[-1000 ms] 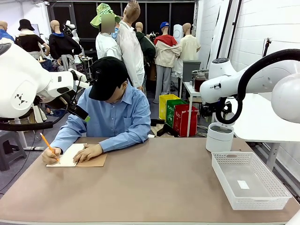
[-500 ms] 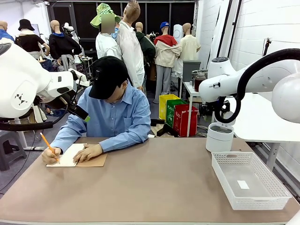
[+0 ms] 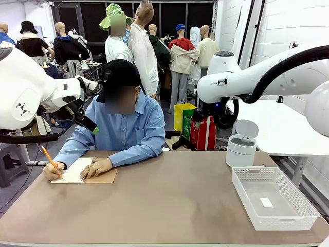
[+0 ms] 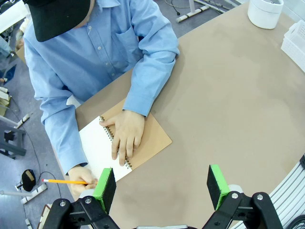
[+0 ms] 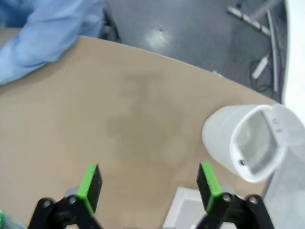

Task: Sort the paper based on its condition.
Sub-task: If a person hands you a paper, place it in the Organizing basket , and if it's crumpled, put it in the Trash can.

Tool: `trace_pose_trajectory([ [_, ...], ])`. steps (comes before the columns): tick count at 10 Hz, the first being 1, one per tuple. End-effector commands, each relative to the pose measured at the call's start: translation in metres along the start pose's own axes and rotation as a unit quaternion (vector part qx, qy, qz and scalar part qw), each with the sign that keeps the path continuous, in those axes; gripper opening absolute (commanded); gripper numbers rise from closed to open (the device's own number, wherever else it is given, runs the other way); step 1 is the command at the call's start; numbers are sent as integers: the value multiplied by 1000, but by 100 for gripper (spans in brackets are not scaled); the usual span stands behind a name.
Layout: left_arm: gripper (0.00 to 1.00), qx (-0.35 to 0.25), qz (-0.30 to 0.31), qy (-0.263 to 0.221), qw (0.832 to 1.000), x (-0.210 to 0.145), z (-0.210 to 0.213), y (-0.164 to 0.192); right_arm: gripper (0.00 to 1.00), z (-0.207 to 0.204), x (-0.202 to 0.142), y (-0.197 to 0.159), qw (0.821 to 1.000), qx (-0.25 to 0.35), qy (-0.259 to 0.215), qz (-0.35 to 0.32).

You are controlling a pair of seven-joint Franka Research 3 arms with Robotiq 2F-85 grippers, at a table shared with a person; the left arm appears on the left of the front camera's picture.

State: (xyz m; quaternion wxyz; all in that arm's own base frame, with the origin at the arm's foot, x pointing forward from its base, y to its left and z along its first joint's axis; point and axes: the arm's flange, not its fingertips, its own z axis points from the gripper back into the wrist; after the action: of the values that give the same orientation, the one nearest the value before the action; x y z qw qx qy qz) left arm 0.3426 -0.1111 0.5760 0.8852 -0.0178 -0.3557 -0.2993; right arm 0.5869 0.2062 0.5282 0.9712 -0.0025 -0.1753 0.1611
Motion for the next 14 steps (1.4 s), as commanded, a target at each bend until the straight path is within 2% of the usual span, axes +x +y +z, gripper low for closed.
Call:
trace_pose_trajectory([
  [1, 100, 0, 1, -1, 1000, 0, 1, 1, 100, 18, -36, 15, 998, 18, -2, 66],
  [4, 100, 0, 1, -1, 1000, 0, 1, 1, 100, 45, -80, 52, 987, 42, -31, 150],
  [7, 100, 0, 1, -1, 1000, 0, 1, 1, 100, 77, -122, 73, 974, 46, -87, 204],
  [10, 100, 0, 1, -1, 1000, 0, 1, 1, 100, 84, -146, 63, 955, 114, -125, 243],
  [14, 100, 0, 1, -1, 1000, 0, 1, 1, 100, 89, -157, 36, 951, 138, -163, 223],
])
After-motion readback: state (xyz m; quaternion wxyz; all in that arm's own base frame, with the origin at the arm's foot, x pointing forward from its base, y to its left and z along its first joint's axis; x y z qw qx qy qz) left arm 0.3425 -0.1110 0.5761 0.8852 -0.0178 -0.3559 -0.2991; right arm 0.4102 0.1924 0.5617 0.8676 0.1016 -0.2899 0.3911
